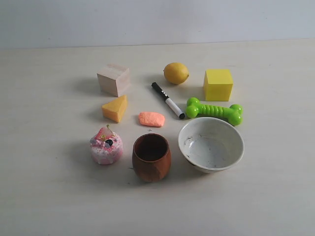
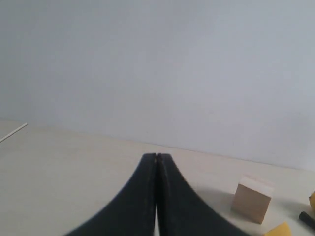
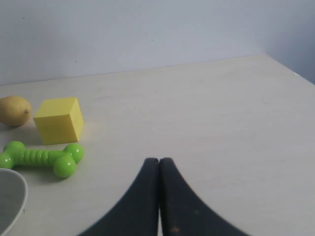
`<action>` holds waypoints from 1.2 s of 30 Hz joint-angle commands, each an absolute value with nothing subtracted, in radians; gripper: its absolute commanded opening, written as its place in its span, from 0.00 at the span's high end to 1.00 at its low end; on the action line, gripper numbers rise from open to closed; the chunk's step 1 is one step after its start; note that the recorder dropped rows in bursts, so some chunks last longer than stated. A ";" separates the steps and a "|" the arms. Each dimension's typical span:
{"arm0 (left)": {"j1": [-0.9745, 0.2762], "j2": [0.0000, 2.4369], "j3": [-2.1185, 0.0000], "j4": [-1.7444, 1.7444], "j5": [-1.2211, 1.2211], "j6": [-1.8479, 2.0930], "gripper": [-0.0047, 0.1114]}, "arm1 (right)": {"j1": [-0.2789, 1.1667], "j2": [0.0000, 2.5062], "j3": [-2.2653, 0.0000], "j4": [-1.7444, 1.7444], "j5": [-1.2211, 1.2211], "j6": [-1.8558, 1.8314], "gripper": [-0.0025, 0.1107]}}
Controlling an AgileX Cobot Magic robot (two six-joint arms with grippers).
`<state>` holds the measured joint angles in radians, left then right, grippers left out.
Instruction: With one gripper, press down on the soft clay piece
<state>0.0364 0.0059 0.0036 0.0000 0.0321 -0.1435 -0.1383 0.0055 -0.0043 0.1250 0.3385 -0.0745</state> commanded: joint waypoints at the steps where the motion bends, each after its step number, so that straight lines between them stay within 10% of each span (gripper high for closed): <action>1: 0.031 0.000 -0.043 -0.011 -0.069 -0.130 0.96 | -0.145 0.000 0.000 0.124 0.334 -0.079 0.98; 9: 0.016 0.372 -0.541 0.000 0.204 0.000 0.96 | -0.145 0.000 0.000 0.124 0.334 -0.079 0.98; 20: -0.356 1.136 -1.074 -0.142 0.554 0.479 0.96 | -0.145 0.000 0.000 0.124 0.334 -0.079 0.98; 36: -0.432 1.487 -1.231 -0.407 0.509 0.480 0.96 | -0.145 0.000 0.000 0.124 0.334 -0.079 0.98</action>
<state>-0.4065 1.4466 -1.1735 -0.3863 0.4754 0.4785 -0.1383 0.0055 -0.0043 0.1250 0.3385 -0.0745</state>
